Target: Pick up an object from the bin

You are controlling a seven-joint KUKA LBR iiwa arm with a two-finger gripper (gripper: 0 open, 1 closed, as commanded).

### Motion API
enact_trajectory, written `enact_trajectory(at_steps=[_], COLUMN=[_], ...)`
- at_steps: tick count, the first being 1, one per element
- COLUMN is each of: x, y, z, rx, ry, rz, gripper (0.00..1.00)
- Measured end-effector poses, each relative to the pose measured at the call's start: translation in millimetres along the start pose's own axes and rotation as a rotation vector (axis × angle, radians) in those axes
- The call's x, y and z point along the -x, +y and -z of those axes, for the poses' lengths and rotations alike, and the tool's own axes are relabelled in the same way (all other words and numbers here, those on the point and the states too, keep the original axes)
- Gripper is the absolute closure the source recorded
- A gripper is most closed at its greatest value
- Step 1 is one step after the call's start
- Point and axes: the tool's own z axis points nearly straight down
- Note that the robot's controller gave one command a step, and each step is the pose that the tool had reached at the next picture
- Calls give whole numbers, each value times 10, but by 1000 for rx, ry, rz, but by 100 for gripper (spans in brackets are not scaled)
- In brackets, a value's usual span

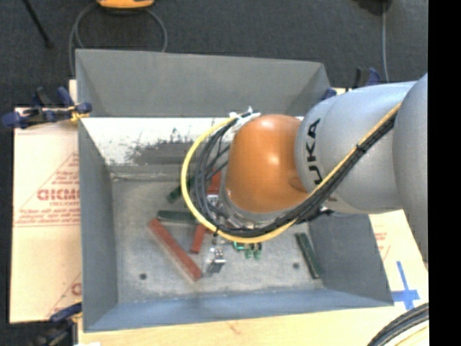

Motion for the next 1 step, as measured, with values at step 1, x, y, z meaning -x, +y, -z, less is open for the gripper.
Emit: enact_trajectory(at_steps=[1], x=[-74], y=[-16], z=[-424], rx=[1], ry=[-6], rz=[-70], gripper=[0])
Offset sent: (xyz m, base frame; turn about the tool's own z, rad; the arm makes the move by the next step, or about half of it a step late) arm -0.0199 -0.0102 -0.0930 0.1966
